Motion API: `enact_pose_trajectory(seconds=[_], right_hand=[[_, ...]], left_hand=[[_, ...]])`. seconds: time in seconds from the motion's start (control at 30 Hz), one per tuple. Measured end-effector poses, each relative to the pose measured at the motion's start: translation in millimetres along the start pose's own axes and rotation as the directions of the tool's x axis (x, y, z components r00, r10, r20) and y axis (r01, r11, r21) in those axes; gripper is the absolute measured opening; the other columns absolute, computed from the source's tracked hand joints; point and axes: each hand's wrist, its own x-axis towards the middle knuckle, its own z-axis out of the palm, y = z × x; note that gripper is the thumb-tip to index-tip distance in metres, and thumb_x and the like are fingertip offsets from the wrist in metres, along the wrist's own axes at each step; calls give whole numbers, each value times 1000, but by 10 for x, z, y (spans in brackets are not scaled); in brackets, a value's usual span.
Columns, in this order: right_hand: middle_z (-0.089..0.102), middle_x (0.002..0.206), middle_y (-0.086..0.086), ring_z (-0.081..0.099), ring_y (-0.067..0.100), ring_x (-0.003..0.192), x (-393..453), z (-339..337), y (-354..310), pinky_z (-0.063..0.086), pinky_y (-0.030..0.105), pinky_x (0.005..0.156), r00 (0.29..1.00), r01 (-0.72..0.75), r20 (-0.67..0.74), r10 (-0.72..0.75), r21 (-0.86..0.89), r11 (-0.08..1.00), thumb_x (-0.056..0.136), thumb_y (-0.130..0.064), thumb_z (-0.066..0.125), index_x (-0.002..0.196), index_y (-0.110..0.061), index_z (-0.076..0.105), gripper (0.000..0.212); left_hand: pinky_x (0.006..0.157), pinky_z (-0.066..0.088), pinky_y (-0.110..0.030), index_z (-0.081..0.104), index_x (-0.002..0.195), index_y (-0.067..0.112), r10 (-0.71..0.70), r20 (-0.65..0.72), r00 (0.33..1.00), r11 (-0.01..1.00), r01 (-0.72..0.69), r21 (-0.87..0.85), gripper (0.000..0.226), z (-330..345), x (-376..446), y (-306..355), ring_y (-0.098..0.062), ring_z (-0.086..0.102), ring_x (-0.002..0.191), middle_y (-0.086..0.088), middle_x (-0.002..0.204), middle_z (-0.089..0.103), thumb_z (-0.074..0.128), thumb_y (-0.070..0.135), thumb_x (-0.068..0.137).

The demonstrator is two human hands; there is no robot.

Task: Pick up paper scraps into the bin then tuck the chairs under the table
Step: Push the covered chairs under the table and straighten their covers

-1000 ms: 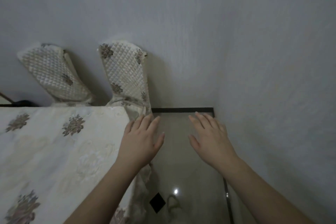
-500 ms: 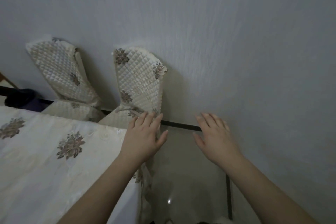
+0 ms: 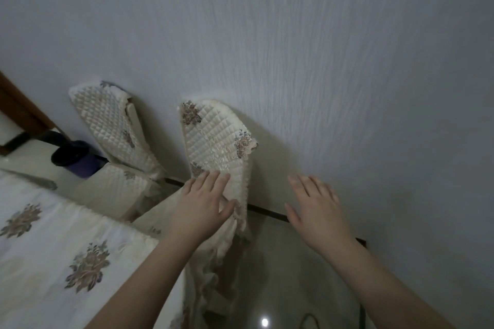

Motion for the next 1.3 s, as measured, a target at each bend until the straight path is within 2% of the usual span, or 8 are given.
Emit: enact_pose_trajectory(seconds=[0.07,0.27,0.5,0.73,0.87,1.07,1.2,1.3], right_hand=[[58,129,8,55,31,115,262,-2,111,44,46,95,1000,23,8,-23,6,1000,81,-43,44,131,-16,53,57],[57,130,9,54,32,116,873,4,122,43,47,96,987,158,-8,-158,46,986,78,-36,67,132,-14,51,61],[35,150,5,32,27,137,1410,128,-117,23,44,112,968,237,60,-244,102,966,92,-41,49,149,-16,25,66],[27,153,2,23,23,140,2069,338,-409,16,41,115,960,257,99,-263,64,964,95,-43,42,150,-21,16,65],[33,150,2,31,23,136,2431,460,-611,21,40,113,980,179,79,-181,33,983,95,-45,38,149,-20,21,61],[39,146,5,36,24,133,2843,630,-786,23,40,111,987,136,88,-133,-30,990,92,-42,46,147,-16,28,63],[50,137,8,48,28,124,3040,848,-862,35,44,104,985,158,75,-154,-56,986,86,-38,57,142,-11,38,65],[47,140,9,46,28,125,3219,1042,-881,35,44,104,979,182,108,-174,-78,980,87,-41,54,145,-10,33,68]], left_hand=[[108,35,-46,48,139,23,-25,6,1000,1000,25,16,64,-39,211,16,-23,44,133,-2,141,52,28,59,90],[113,28,-43,38,145,28,-53,61,997,999,53,-2,64,64,483,17,-20,34,139,2,149,43,25,61,91],[114,25,-41,34,146,31,-74,56,996,997,74,2,63,105,806,-364,-19,32,140,6,150,40,26,61,91],[109,33,-43,40,143,27,-53,2,999,998,53,-29,61,340,1424,-893,-22,41,135,3,144,48,31,58,91],[106,35,-43,42,141,25,-23,-26,999,999,22,-41,59,534,1824,-1229,-23,44,132,1,141,51,35,57,90],[108,33,-45,40,142,23,70,1,998,997,-70,-37,63,754,2440,-1673,-26,41,135,-2,144,48,32,58,89],[111,29,-46,36,145,22,84,41,996,996,-82,-41,70,901,2814,-1874,-26,35,138,-4,149,42,24,59,87],[115,22,-46,28,149,20,111,76,991,994,-109,-30,73,1110,3008,-1883,-26,27,142,-5,154,33,23,59,88]])
